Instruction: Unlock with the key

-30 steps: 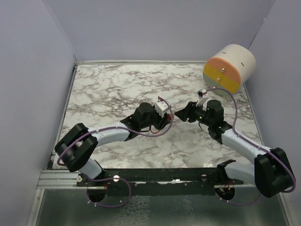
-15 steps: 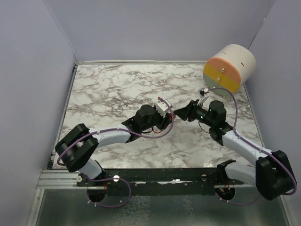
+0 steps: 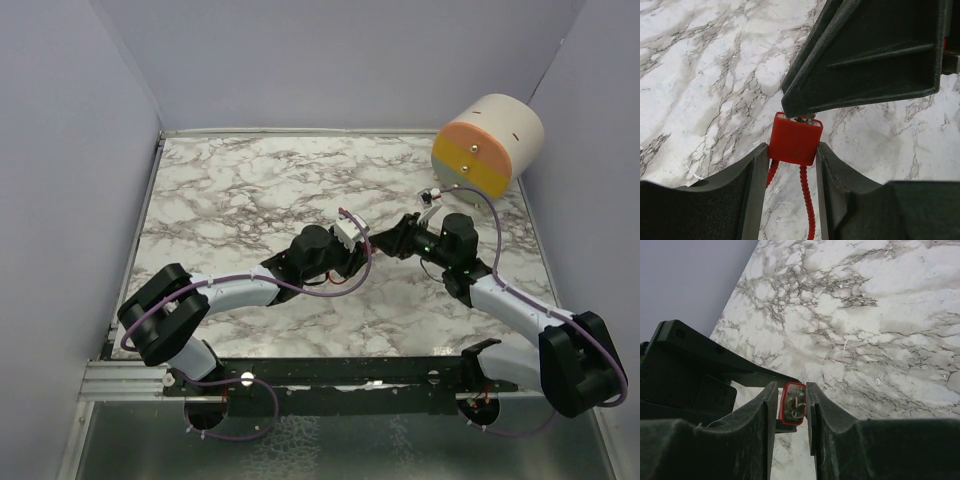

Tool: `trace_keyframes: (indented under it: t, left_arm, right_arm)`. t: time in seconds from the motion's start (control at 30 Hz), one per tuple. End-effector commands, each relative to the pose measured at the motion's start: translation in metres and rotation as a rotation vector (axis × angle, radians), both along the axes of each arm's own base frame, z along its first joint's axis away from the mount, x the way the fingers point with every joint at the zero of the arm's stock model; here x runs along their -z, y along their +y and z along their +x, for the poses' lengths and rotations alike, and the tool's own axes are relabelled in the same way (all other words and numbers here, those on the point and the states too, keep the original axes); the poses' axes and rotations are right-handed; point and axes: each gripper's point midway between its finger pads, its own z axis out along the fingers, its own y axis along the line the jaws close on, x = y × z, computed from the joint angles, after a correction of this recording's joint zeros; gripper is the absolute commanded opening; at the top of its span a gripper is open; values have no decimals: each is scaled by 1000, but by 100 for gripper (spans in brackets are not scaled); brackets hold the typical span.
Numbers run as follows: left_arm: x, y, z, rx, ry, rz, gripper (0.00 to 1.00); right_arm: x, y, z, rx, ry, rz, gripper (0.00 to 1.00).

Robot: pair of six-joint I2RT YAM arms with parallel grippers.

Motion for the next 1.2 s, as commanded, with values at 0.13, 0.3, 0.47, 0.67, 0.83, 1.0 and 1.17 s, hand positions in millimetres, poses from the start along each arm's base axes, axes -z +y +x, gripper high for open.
trace_keyframes:
  t: [0.13, 0.3, 0.47, 0.67, 0.83, 1.0, 1.17]
  left_arm:
    - [-36, -9, 8, -30, -55, -103, 0]
    - [-37, -10, 9, -36, -50, -112, 0]
    - [-38, -10, 9, -38, -49, -120, 0]
    - [-40, -11, 8, -35, -49, -127, 0]
    - [-42, -11, 8, -35, -51, -133, 0]
    - [-43, -13, 7, -29, -47, -137, 0]
    - [-45, -12, 8, -34, -48, -142, 0]
  right_arm:
    - [-1, 4, -2, -30, -20, 12, 26]
    - [-1, 4, -2, -31, -21, 13, 23]
    - [1, 4, -2, -30, -17, 10, 20]
    - [2, 5, -2, -34, -13, 8, 15]
    - [3, 4, -2, -31, -11, 4, 10]
    - [2, 4, -2, -31, -12, 2, 2]
    - [3, 4, -1, -28, -9, 2, 1]
